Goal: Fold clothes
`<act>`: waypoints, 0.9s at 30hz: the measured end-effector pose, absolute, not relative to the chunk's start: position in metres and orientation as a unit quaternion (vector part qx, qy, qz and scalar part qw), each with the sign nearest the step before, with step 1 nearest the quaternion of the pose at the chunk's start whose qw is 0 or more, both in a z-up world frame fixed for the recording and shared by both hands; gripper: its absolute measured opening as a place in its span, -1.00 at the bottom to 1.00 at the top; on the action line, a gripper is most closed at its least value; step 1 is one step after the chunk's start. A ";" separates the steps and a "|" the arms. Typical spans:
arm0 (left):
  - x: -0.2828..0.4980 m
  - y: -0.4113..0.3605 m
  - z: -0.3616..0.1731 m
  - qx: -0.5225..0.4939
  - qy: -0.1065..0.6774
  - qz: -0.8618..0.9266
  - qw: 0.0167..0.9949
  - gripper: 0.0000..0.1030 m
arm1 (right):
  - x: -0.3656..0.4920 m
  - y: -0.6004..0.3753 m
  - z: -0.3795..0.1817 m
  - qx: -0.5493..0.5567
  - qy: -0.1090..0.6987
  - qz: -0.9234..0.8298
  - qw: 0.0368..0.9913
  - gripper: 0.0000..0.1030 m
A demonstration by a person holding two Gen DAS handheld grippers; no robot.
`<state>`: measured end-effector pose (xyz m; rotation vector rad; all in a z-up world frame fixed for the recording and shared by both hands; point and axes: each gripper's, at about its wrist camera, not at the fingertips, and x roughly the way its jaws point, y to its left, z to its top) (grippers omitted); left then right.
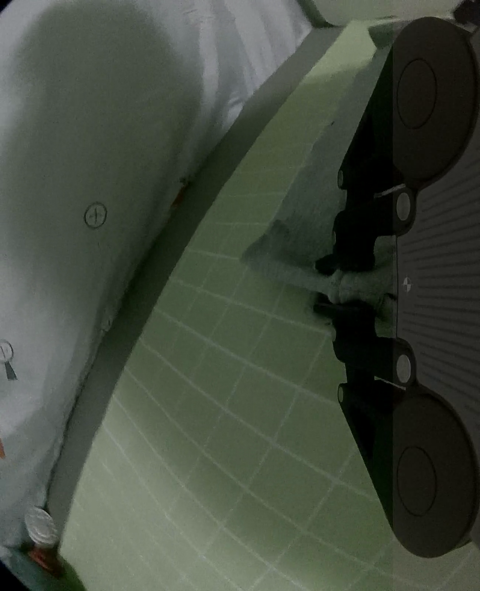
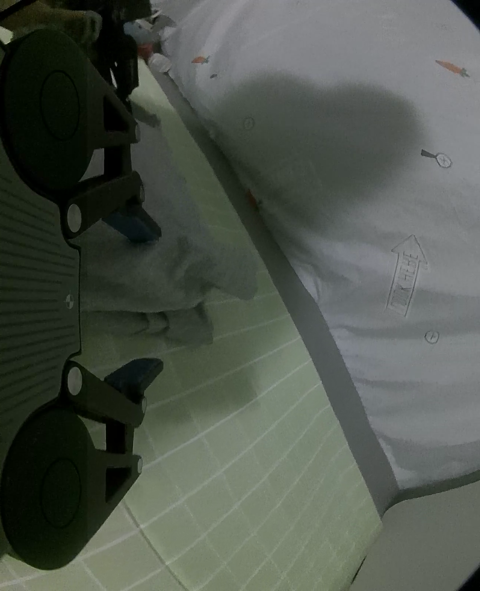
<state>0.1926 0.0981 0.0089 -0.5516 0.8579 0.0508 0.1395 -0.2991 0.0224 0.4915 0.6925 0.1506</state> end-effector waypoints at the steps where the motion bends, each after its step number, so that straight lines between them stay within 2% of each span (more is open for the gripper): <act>1: 0.191 0.097 0.013 -0.263 0.413 0.023 0.872 -0.34 | 0.138 -0.300 0.023 0.238 0.335 0.074 0.909 0.77; 2: 0.189 0.095 0.019 -0.257 0.411 0.021 0.874 -0.15 | 0.137 -0.300 0.023 0.238 0.335 0.074 0.909 0.77; 4: 0.182 0.095 0.029 -0.241 0.400 0.017 0.884 0.10 | 0.132 -0.299 0.023 0.232 0.338 0.076 0.909 0.83; 6: 0.165 0.089 0.041 -0.211 0.392 0.009 0.895 0.19 | 0.128 -0.294 0.024 0.216 0.342 0.078 0.911 0.87; 8: 0.148 0.082 0.050 -0.181 0.388 0.001 0.904 0.52 | 0.124 -0.288 0.025 0.197 0.345 0.079 0.914 0.88; 11: 0.125 0.067 0.052 -0.137 0.384 -0.001 0.913 0.73 | 0.118 -0.277 0.027 0.170 0.351 0.085 0.917 0.96; 13: 0.114 0.055 0.047 -0.115 0.394 0.003 0.912 1.00 | 0.113 -0.268 0.029 0.153 0.355 0.089 0.918 0.98; 18: 0.090 0.032 0.031 -0.058 0.417 0.013 0.907 1.00 | 0.103 -0.247 0.034 0.124 0.361 0.099 0.919 1.00; 27: 0.075 0.025 0.018 -0.064 0.430 0.015 0.900 1.00 | 0.096 -0.229 0.035 0.095 0.364 0.110 0.920 1.00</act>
